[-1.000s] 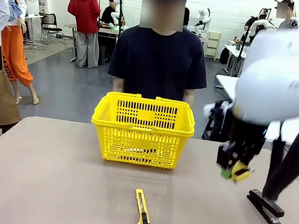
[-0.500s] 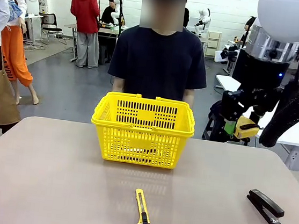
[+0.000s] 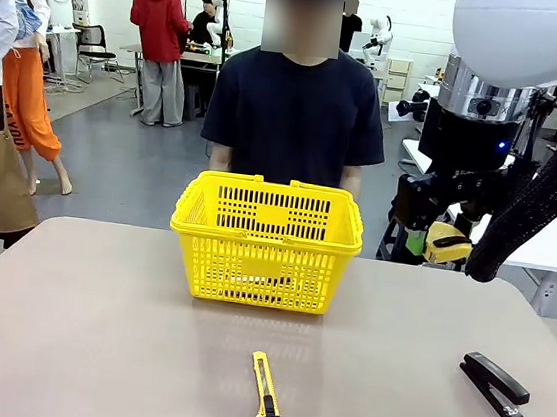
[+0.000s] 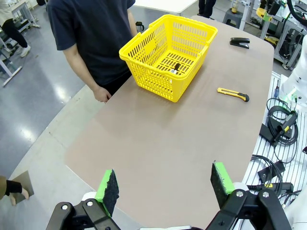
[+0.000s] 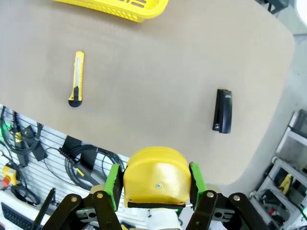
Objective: Place the items the person wants into the basket.
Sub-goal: Pick up the item the person points to and place it in the Market Basket.
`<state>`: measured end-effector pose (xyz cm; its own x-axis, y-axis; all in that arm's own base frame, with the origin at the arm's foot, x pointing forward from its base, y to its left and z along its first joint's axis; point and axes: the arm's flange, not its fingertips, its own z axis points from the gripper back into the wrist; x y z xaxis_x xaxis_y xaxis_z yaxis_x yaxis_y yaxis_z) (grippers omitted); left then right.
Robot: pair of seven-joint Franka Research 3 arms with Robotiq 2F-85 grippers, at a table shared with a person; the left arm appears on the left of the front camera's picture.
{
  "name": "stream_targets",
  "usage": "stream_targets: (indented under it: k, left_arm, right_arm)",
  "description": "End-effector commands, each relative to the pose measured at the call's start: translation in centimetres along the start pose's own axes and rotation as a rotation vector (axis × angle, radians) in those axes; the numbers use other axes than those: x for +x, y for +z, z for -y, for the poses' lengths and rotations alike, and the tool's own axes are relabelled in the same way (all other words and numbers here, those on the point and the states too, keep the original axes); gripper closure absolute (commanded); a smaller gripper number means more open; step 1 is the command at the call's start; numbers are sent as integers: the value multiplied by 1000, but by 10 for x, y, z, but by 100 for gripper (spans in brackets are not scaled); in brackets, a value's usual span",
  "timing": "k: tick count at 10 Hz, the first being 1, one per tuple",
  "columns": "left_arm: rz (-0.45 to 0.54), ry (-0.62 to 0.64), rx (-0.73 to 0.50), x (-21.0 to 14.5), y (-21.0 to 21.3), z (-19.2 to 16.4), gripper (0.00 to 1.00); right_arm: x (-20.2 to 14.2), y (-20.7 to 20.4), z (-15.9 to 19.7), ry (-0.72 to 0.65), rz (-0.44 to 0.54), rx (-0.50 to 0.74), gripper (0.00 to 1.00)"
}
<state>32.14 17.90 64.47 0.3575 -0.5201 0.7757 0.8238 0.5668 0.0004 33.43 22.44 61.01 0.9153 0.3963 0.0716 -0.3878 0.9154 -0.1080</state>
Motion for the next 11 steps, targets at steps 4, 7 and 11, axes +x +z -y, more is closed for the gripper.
stream_targets:
  k: [4,7,11]
  left_arm:
    - [13,-10,7,-1,0,-1,0]
    - [13,-10,7,-1,0,-1,0]
    - [13,-10,7,-1,0,-1,0]
  right_arm:
    - [-1,4,0,8,13,0,100]
    - [10,1,-11,15,23,-34,32]
    - [105,2,-44,42,206,71,32]
